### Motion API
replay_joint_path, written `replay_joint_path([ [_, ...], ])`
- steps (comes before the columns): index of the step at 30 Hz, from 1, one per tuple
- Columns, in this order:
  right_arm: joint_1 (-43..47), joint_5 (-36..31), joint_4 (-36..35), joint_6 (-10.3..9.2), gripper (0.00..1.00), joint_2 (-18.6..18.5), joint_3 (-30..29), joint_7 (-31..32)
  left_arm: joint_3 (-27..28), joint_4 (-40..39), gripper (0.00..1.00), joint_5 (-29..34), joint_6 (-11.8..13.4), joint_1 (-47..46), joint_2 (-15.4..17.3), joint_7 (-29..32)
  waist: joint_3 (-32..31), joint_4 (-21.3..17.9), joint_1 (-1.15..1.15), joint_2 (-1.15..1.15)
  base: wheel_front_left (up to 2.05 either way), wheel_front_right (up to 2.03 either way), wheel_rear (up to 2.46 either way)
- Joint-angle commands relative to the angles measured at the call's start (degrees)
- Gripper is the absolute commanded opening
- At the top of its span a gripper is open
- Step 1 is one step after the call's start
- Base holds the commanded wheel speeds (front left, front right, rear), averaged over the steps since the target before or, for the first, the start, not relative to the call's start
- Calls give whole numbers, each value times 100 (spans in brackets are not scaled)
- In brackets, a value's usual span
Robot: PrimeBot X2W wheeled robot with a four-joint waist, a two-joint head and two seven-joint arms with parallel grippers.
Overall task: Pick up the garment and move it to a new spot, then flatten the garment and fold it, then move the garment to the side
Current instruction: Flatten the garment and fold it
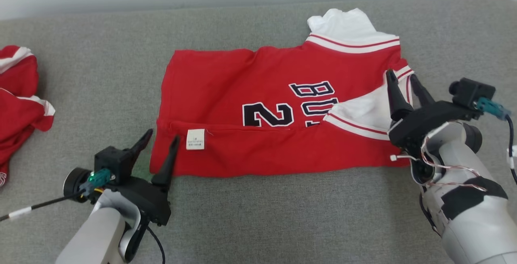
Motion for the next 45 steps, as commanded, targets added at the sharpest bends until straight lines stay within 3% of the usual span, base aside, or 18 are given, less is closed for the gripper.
replay_joint_path([
  [1, 126, 58, -1, 8, 100, -71, 46, -100, 41, 12, 100, -23, 1, 95, -15, -47, -67, -23, -1, -1, 0, 0, 0],
  [9, 933, 550, -470, 7, 100, -510, 444, -568, 537, -552, 100, 70, 160, 947, -96, -105, -320, -90, -1, -1, 0, 0, 0],
  [18, 1841, 412, -970, 8, 100, -952, 719, -722, 962, -821, 100, 268, 170, 1541, -167, -109, -290, -203, -1, -1, 0, 0, 0],
  [31, 1789, 18, -496, 7, 99, -698, 780, -694, 1193, -67, 100, 395, 44, 1168, -426, -109, -128, -228, -1, -1, 0, 0, 0],
  [32, 1785, 16, -459, 7, 36, -674, 790, -697, 1176, 13, 100, 376, 39, 1147, -478, -109, -133, -227, -1, -1, 0, 0, 0],
  [33, 1782, 14, -430, 8, 0, -658, 798, -702, 1183, 71, 85, 365, 43, 1107, -519, -109, -140, -227, -1, -1, 0, 0, 0],
  [35, 1771, 26, -373, 7, 0, -610, 813, -715, 1217, 156, 17, 367, 25, 1063, -536, -109, -161, -236, -1, -1, 0, 0, 0],
  [36, 1770, 41, -354, 7, 0, -596, 812, -725, 1238, 172, 0, 345, 14, 1066, -561, -109, -180, -238, -1, -1, 0, 0, 0],
  [45, 2229, 193, -678, 7, 0, -563, 597, -804, 1417, -103, 0, 368, 4, 1603, -612, -109, -596, -247, -1, -1, 0, 0, 0],
])
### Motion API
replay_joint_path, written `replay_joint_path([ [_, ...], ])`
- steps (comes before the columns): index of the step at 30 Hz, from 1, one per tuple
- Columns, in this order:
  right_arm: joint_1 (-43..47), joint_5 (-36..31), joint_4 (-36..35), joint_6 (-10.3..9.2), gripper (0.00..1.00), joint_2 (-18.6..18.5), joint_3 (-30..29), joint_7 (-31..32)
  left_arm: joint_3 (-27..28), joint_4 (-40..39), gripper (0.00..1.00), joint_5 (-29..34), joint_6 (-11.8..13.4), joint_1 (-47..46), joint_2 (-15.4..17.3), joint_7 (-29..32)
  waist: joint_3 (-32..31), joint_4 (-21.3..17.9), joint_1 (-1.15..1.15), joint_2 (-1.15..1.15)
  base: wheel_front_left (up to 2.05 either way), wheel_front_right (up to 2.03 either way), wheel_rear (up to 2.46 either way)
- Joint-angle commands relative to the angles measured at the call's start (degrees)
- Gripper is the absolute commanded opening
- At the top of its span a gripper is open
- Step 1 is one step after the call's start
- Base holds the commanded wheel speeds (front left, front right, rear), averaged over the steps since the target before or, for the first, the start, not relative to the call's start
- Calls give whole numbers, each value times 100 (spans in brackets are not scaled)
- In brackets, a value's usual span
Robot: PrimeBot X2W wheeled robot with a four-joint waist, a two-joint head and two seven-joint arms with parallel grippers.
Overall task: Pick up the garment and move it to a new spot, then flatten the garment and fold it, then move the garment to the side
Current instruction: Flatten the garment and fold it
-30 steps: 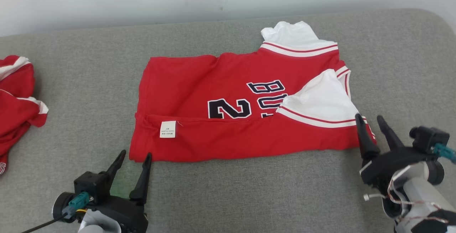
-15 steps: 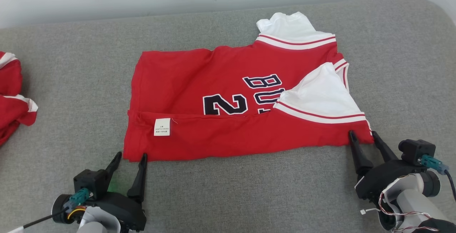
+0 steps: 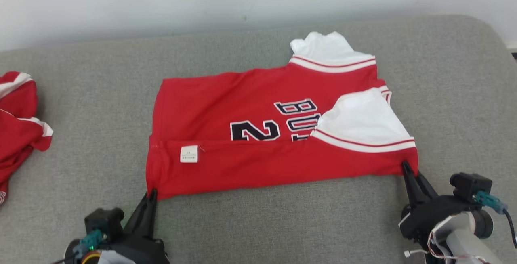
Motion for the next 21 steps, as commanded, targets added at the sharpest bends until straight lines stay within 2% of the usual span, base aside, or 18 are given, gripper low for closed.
replay_joint_path([
  [1, 201, 49, -112, 7, 0, -6, -60, -28, 54, -135, 0, 25, 12, 221, -45, -18, -182, -8, 0, 0, 0, 0, 0],
  [11, 1856, 62, -1276, 7, 0, -39, -777, 43, 293, -941, 0, 243, 53, 1377, -159, -18, -483, 25, 0, 0, 0, 0, 0],
  [16, 2551, -106, -1894, 7, 0, 181, -1173, 336, 360, -1196, 0, 216, 164, 1808, -222, -18, -520, -53, 0, 0, 0, 0, 0],
  [21, 2866, -386, -2282, 7, 0, 493, -1483, 641, 356, -1231, 0, 223, 194, 2006, -201, -17, -547, -88, 0, 0, 0, 0, 0],
])
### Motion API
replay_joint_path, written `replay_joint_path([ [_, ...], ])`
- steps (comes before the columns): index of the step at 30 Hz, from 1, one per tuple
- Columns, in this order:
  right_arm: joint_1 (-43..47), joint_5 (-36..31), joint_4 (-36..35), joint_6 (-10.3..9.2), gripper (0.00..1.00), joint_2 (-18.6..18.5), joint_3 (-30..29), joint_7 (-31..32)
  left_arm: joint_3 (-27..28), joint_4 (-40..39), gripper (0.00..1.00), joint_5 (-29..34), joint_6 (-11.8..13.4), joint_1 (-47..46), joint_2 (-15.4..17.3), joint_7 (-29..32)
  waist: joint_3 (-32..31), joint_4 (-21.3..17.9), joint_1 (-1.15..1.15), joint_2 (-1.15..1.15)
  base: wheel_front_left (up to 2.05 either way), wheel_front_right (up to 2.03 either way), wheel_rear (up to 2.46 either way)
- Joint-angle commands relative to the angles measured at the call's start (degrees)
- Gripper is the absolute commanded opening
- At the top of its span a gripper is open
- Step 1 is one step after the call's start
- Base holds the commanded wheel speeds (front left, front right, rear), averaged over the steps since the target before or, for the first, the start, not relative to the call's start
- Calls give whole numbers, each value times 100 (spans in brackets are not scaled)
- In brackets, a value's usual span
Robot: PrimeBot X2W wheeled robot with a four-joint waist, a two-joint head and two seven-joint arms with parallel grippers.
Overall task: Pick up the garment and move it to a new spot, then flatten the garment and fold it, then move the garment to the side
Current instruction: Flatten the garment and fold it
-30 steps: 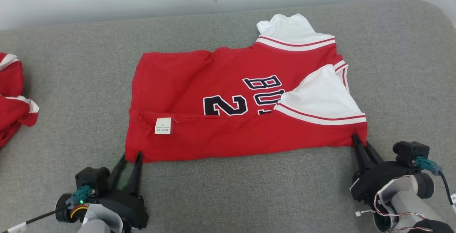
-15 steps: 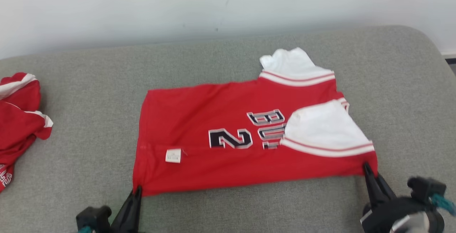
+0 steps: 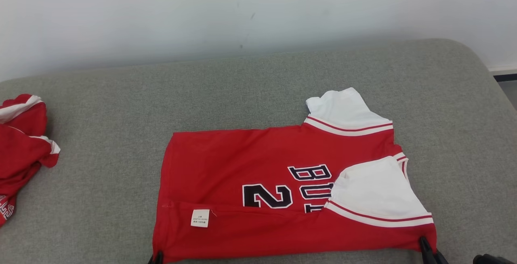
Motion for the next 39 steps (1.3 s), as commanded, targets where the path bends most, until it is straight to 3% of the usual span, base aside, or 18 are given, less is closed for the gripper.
replay_joint_path([
  [1, 52, -123, -92, 7, 36, 86, -92, 54, -21, 32, 0, 20, 15, 51, 24, -18, -24, 8, 0, 1, 0, 0, 0],
  [2, 59, -178, -137, 7, 100, 134, -141, 89, -26, 45, 2, 21, 23, 35, 11, -18, -39, 22, 0, 1, 0, 0, 0],
  [3, 62, -253, -205, 7, 100, 177, -182, 105, -24, 42, 47, 66, 48, 12, 18, -19, -54, 32, 0, 1, 0, 0, 0],
  [4, 57, -329, -275, 7, 100, 206, -230, 116, -24, 19, 100, 83, 61, -7, 14, -18, -71, 43, 0, 1, 0, 0, 0],
  [16, -156, -1077, -945, 7, 100, 533, -395, -460, 582, -1021, 100, 633, 242, 182, -202, -19, -240, 169, 0, 1, 0, 0, 0],
  [25, -347, -1706, -1028, 7, 100, 1035, -320, -666, 1185, -1696, 100, 1490, 404, 333, -587, -19, -288, 202, 0, 1, 0, 0, 0],
  [39, -443, -2195, -1101, 7, 100, 1293, -361, -667, 1517, -1162, 100, 1583, 161, 31, -762, -19, -14, 141, 0, 1, 0, 0, 0],
])
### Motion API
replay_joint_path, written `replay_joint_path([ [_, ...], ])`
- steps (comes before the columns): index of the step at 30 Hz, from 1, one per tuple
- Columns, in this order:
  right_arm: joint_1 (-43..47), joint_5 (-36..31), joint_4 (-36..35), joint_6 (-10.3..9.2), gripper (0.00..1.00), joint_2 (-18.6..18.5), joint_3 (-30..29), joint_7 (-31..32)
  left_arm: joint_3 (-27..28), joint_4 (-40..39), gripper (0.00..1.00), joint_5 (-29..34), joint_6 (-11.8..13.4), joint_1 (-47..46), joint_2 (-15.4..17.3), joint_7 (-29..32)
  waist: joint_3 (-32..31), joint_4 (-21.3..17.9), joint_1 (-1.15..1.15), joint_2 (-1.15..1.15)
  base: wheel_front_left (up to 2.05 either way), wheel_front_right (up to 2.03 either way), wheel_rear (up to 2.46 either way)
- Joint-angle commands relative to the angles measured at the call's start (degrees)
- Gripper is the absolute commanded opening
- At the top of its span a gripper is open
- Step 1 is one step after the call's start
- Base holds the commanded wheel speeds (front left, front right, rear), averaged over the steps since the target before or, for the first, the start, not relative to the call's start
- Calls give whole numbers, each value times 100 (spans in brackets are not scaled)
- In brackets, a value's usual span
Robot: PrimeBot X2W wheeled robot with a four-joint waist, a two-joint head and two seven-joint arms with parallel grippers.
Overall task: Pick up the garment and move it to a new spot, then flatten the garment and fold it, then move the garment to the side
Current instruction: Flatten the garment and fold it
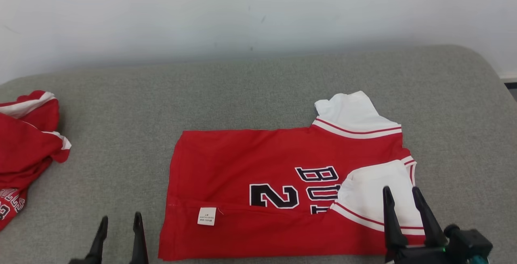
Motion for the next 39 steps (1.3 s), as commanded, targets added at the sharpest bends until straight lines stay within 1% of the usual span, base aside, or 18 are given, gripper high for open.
replay_joint_path([
  [1, -149, -41, 16, 7, 100, -14, 12, -26, 56, 28, 100, -15, -45, -187, -16, -18, 113, -52, 0, 0, 0, 0, 0],
  [2, -261, -50, 50, 7, 100, -54, 22, -26, 84, 84, 100, -35, -89, -300, -12, -18, 175, -73, 0, 0, 0, 0, 0],
  [5, -712, -63, 204, 7, 100, -207, 92, -26, 144, 278, 100, -114, -209, -712, 130, -18, 372, -155, 0, 0, 0, 0, 0],
  [7, -1089, -72, 388, 7, 100, -323, 158, -24, 110, 515, 100, -228, -284, -1146, 290, -19, 548, -222, 0, 0, 0, 0, 0],
  [10, -1739, -10, 623, 7, 100, -463, 210, -24, -91, 1017, 100, -490, -336, -1822, 571, 37, 813, -319, 0, 0, 0, 0, 0],
  [12, -2174, 33, 773, 7, 100, -500, 250, -22, -425, 1222, 100, -847, -349, -2278, 779, 295, 982, -388, 0, 0, 0, 0, 0],
  [14, -2580, 55, 973, 7, 100, -572, 305, -17, -723, 1295, 100, -1238, -325, -2698, 1086, 512, 1135, -451, 0, 0, 0, 0, 0],
  [18, -3290, 56, 1424, 7, 100, -660, 467, -15, -1386, 1436, 100, -2172, -328, -3292, 1518, 1109, 1367, -554, 0, 0, 0, 0, 0],
  [21, -3678, 85, 1709, 7, 100, -669, 535, -15, -1606, 1563, 100, -2822, -328, -3635, 1815, 1565, 1474, -609, 0, 0, 0, 0, 0],
  [22, -3678, 85, 1709, 7, 100, -669, 535, -15, -1606, 1563, 100, -2822, -328, -3635, 1815, 1565, 1474, -609, 0, 0, 0, 0, 0],
  [23, -3778, 84, 1778, 7, 100, -663, 571, -15, -1642, 1669, 100, -3038, -328, -3699, 1851, 1749, 1500, -630, 0, 0, 0, 0, 0],
  [28, -3998, 101, 1990, 7, 100, -603, 673, -15, -2072, 2008, 100, -3645, -330, -3993, 2146, 2385, 1577, -723, 0, 0, 0, 0, 0],
  [34, -3973, 129, 2104, 7, 100, -584, 633, -15, -2353, 2202, 100, -4018, -330, -4023, 2257, 2661, 1580, -810, 0, 0, 0, 0, 0],
  [39, -3989, 81, 2184, 7, 100, -581, 629, -15, -2588, 2224, 100, -4360, -331, -3979, 2199, 2938, 1582, -832, 0, 0, 0, 0, 0],
])
